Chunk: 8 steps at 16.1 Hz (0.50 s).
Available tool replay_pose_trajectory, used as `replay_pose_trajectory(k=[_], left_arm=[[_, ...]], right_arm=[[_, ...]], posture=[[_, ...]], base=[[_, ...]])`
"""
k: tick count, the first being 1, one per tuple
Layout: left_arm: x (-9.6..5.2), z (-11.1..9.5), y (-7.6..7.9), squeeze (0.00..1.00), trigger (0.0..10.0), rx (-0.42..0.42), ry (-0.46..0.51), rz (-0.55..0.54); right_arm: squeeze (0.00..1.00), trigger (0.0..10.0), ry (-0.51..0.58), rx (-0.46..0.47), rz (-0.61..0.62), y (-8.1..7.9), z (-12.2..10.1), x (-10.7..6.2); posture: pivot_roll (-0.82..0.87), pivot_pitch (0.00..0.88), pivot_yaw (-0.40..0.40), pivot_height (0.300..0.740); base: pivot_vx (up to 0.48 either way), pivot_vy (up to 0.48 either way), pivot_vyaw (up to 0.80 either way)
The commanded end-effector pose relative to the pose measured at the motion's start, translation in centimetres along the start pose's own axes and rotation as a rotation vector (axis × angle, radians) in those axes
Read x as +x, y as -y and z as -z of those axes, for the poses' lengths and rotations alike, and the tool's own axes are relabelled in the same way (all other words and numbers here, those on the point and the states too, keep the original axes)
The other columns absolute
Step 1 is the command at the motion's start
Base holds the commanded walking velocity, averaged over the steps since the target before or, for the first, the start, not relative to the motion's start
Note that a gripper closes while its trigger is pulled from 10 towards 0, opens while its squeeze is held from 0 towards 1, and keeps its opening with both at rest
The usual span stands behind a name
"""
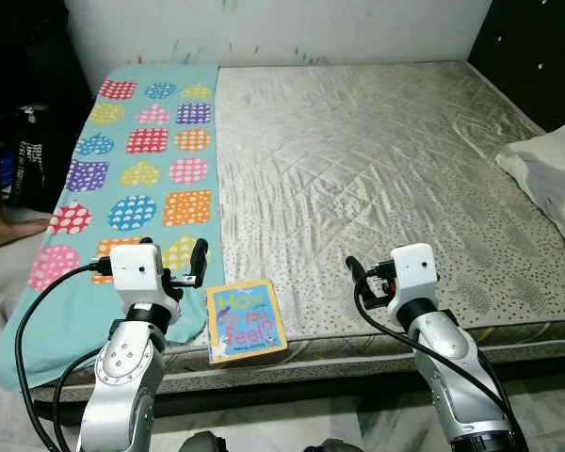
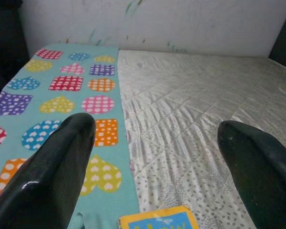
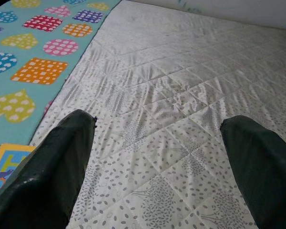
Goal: Clean up the room
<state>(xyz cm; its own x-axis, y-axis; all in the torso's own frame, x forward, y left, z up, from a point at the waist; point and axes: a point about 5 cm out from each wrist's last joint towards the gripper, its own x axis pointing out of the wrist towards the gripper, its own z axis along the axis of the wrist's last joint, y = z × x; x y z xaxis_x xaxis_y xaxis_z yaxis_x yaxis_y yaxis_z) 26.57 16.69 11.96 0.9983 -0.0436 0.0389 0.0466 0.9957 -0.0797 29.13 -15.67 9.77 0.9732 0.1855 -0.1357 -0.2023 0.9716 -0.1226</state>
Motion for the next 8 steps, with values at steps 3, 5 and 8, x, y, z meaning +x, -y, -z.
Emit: replay_pose_trajectory(k=[3, 5, 8], left_arm=[[-0.14, -0.31, 0.06, 0.0, 10.0, -0.002, 0.011, 0.007], [-0.13, -0.29, 0.06, 0.0, 10.0, -0.003, 0.011, 0.007], [-0.12, -0.28, 0.06, 0.0, 10.0, -0.004, 0.011, 0.007]], right_arm=[[0.0, 10.0, -0.009, -0.005, -0.004, 0.11, 0.14, -0.08], [0.0, 10.0, -0.012, -0.005, -0.005, 0.1, 0.19, -0.11], [0.0, 10.0, -0.012, -0.008, -0.006, 0.09, 0.19, -0.08]], posture=[[-0.01, 0.117, -0.014, 0.692], [-0.01, 0.12, -0.015, 0.692], [-0.01, 0.119, -0.016, 0.692]], base=[[0.249, 0.0, 0.0], [0.255, 0.0, 0.0], [0.265, 0.0, 0.0]])
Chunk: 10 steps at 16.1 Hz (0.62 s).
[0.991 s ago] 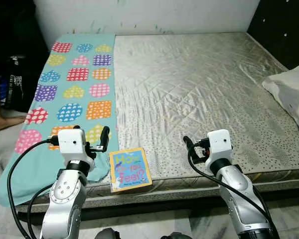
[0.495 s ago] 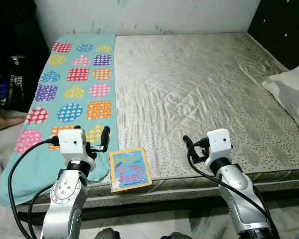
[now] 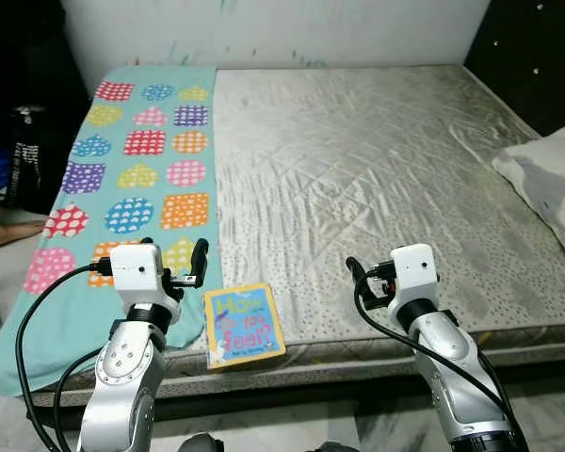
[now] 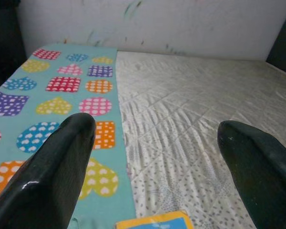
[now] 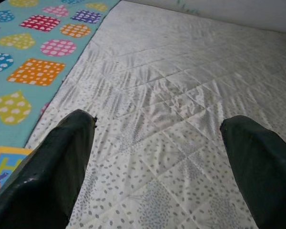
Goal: Clean up the room
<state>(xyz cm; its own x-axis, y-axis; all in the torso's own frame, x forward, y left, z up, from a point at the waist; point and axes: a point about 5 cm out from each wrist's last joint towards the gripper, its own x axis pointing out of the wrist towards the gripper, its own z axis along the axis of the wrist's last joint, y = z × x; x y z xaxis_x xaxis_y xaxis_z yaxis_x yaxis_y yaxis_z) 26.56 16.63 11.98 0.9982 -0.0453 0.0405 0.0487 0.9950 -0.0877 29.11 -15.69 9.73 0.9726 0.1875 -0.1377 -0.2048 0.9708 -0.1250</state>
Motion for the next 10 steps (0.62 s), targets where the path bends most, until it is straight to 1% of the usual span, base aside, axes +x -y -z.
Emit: replay_pose_trajectory(k=[1, 10], left_arm=[[-0.09, -0.27, 0.03, 0.0, 10.0, 0.003, 0.01, 0.007], [0.03, -0.26, 0.11, 0.0, 10.0, 0.001, 0.009, 0.016]], right_arm=[[0.0, 10.0, -0.011, -0.005, -0.004, 0.09, 0.15, -0.05], [0.0, 10.0, -0.006, -0.005, -0.002, 0.1, 0.1, -0.04]], posture=[[-0.01, 0.119, -0.016, 0.692], [-0.01, 0.118, -0.012, 0.692]], base=[[0.285, 0.0, 0.0], [0.296, 0.0, 0.0]])
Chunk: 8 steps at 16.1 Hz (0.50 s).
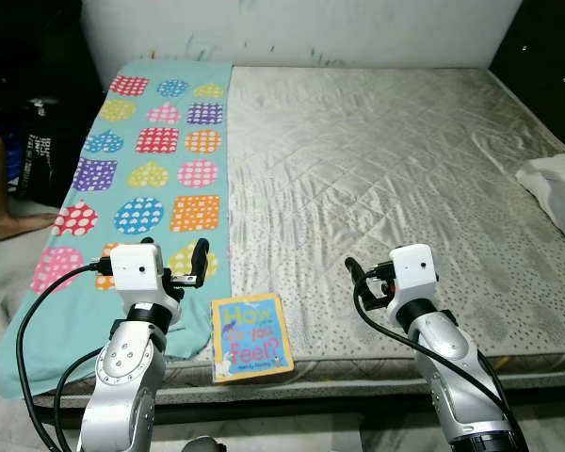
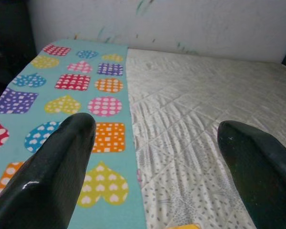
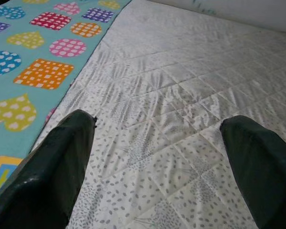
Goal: Clean up the room
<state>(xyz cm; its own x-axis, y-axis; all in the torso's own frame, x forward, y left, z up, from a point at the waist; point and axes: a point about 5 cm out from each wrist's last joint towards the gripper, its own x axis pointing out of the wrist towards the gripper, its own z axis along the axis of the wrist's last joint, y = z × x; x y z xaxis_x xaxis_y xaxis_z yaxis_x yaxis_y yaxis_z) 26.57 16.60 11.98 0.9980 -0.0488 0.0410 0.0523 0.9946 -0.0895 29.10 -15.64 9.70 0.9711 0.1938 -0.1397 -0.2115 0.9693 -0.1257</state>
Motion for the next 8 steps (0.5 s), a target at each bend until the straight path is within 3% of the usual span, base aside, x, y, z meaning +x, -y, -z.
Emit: replay_pose_trajectory(k=[1, 8], left_arm=[[0.03, -0.25, 0.08, 0.0, 10.0, 0.005, 0.008, 0.013], [0.16, -0.19, -0.01, 0.0, 10.0, 0.009, 0.004, 0.015]], right_arm=[[0.0, 10.0, -0.005, -0.003, 0.005, 0.14, 0.08, -0.05], [0.0, 10.0, 0.0, -0.003, 0.012, 0.15, 0.05, 0.03]], posture=[[-0.01, 0.118, -0.012, 0.692], [-0.01, 0.113, -0.006, 0.692]], base=[[0.319, 0.0, 0.0], [0.318, 0.0, 0.0]])
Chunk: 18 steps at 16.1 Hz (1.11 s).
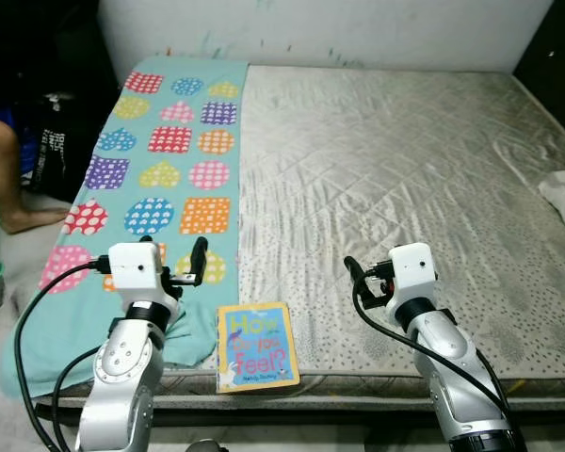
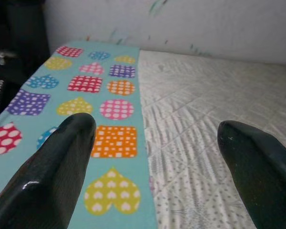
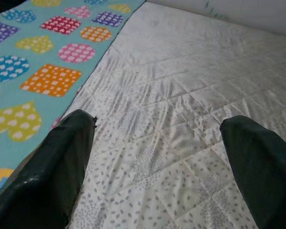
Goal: Clean up the room
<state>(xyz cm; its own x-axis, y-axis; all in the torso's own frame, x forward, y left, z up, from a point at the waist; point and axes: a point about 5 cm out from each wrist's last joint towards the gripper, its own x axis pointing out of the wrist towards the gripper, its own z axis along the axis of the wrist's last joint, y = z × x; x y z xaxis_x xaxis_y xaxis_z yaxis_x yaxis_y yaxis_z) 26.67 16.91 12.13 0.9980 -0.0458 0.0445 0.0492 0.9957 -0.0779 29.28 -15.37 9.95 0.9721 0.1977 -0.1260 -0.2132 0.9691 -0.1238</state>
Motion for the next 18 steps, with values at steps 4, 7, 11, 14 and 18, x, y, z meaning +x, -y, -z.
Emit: replay_pose_trajectory(k=[4, 7, 11, 14, 18], left_arm=[[0.15, -0.03, 0.34, 0.0, 10.0, 0.0, 0.001, 0.023], [0.15, 0.04, 0.27, 0.0, 10.0, 0.007, -0.004, 0.007], [0.16, 0.28, 0.15, 0.0, 10.0, 0.004, -0.013, -0.01], [0.15, 0.35, 0.2, 0.0, 10.0, 0.006, -0.017, -0.01], [0.2, 0.4, 0.25, 0.0, 10.0, 0.004, -0.022, -0.009]], right_arm=[[0.0, 10.0, -0.008, -0.014, 0.028, 0.73, 0.33, -0.22], [0.0, 10.0, -0.007, -0.018, 0.025, 0.68, 0.32, -0.19], [0.0, 10.0, -0.016, -0.006, 0.023, 0.71, 0.54, -0.13], [0.0, 10.0, -0.015, -0.01, 0.005, 0.54, 0.56, -0.11], [0.0, 10.0, -0.015, -0.017, -0.022, 0.24, 0.59, -0.1]], posture=[[-0.01, 0.11, -0.006, 0.692], [-0.01, 0.107, -0.007, 0.692], [-0.01, 0.101, -0.011, 0.692], [-0.01, 0.099, -0.012, 0.692], [-0.01, 0.102, -0.013, 0.683]], base=[[0.308, 0.0, 0.0], [0.197, 0.0, 0.0], [0.0, 0.0, 0.0], [0.0, 0.0, 0.0], [0.0, 0.0, 0.0]])
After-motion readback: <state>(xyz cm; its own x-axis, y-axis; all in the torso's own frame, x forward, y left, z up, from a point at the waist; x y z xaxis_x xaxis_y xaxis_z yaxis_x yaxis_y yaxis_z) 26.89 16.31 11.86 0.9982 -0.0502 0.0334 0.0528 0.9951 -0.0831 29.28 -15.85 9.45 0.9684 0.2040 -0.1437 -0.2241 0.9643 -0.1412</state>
